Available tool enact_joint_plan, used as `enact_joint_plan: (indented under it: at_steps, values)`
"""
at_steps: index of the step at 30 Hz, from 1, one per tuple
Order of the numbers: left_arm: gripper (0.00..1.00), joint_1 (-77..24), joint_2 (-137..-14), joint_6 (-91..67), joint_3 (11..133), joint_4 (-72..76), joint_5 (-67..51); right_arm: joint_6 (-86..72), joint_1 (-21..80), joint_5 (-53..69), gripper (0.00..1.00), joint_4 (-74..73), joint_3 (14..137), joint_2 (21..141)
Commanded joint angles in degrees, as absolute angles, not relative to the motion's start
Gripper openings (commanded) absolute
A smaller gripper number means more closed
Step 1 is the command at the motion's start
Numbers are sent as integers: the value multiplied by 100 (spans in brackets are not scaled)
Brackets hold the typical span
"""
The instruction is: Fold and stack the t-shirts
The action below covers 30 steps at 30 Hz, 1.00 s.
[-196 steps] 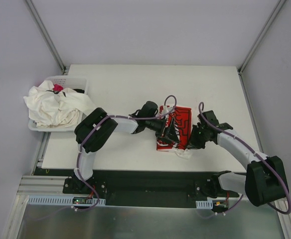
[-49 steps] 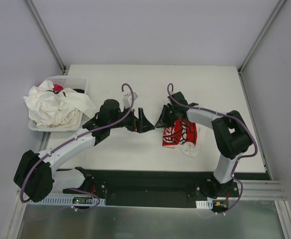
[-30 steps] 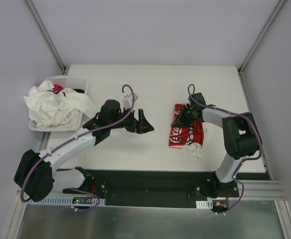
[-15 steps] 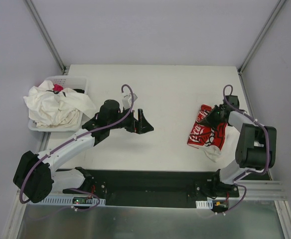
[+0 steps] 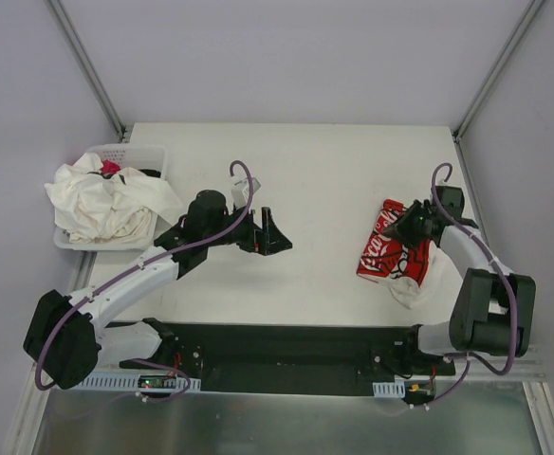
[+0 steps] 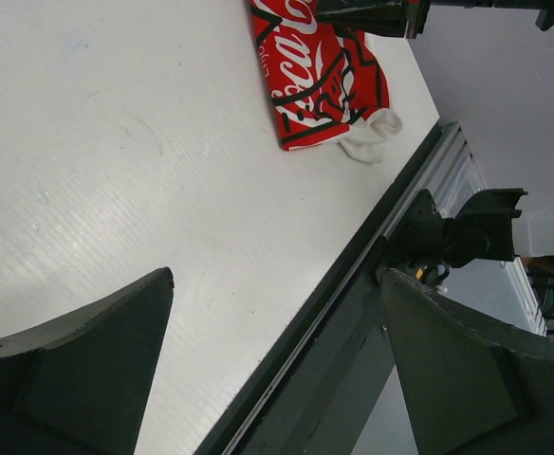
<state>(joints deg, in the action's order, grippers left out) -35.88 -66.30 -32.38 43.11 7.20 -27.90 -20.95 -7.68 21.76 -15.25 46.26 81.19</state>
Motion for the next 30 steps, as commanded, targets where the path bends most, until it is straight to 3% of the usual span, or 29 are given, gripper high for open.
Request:
enact_joint_plan:
  at_steps: [1, 10, 30]
  values:
    - [89, -3507, -6513, -3164, 4324, 940, -2716, -2109, -668, 2127, 16, -1319, 4299, 7567]
    - [89, -3507, -6610, -3340, 4298, 1125, -2962, -1960, -879, 1688, 14, -1652, 4087, 8138]
    - [89, -3507, -5863, -3401, 3815, 976, -2813, -1661, -2074, 185, 15, -2883, 4377, 7682]
